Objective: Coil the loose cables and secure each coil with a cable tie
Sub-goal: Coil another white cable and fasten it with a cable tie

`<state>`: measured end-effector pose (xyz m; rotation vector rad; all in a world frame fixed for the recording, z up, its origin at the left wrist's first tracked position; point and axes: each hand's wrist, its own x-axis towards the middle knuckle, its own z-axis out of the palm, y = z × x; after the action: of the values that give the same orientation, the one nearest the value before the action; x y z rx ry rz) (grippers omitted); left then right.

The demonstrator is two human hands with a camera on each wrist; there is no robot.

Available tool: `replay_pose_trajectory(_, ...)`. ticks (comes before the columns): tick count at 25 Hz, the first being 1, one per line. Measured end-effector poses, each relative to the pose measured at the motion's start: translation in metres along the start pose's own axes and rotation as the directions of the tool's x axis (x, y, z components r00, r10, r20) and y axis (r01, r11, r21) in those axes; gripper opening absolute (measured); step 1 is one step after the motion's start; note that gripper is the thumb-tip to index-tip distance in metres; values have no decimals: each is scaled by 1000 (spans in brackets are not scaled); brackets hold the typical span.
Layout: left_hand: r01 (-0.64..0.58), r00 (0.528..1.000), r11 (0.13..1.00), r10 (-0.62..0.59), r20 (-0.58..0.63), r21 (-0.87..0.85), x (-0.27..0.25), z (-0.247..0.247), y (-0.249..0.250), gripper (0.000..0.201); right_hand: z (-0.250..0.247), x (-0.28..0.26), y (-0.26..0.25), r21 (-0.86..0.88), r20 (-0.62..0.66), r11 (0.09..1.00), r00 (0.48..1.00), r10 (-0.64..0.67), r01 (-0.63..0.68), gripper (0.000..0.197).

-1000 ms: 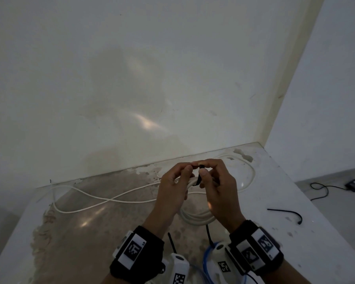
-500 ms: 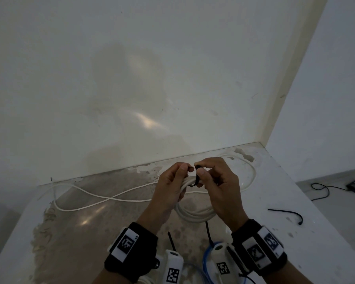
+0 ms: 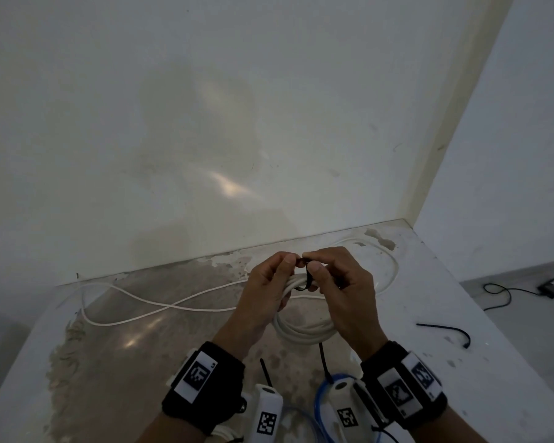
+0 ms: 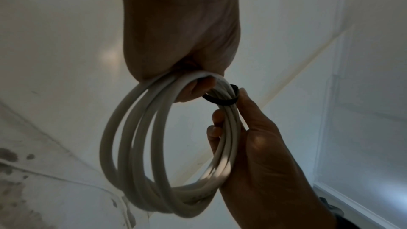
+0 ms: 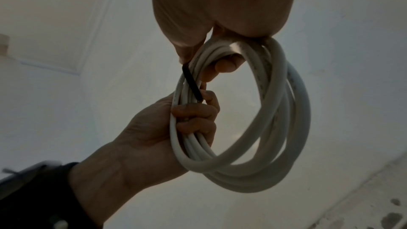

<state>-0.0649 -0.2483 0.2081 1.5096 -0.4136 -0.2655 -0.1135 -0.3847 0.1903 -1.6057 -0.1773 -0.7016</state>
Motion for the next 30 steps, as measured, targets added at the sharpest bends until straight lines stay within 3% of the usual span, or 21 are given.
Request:
replay_pose_trajectory(8,33,997,999,-35,-74,-26,1,3,-6,27,4,-1,2,33,-54,995,994,96,-95,8)
replay_pose_trajectory(12,19,983,1000,-16,-181,20,3,8,-7,25,4,0,14,-167,-55,985,997,-50,41,15)
replay_pose_trajectory(16,28,964,996,-3,-266,91,4,11,-11,24,9,-2,17,-258,-26,964,997,-79,70,9)
replay_pose_trajectory(20,60,959,996,-38,-279,70,2,13,-15,25,10,-5,20,-426,35,889,985,-170,169,34)
replay_pose_trajectory(24,68,953,995,-43,-301,74,3,13,-17,24,7,-6,23,-341,29,931,991,-130,132,18)
replay_pose_trajectory(30,35,963,995,-7,-270,97,2,11,-14,22,9,-4,23,-259,-158,966,986,-49,6,13)
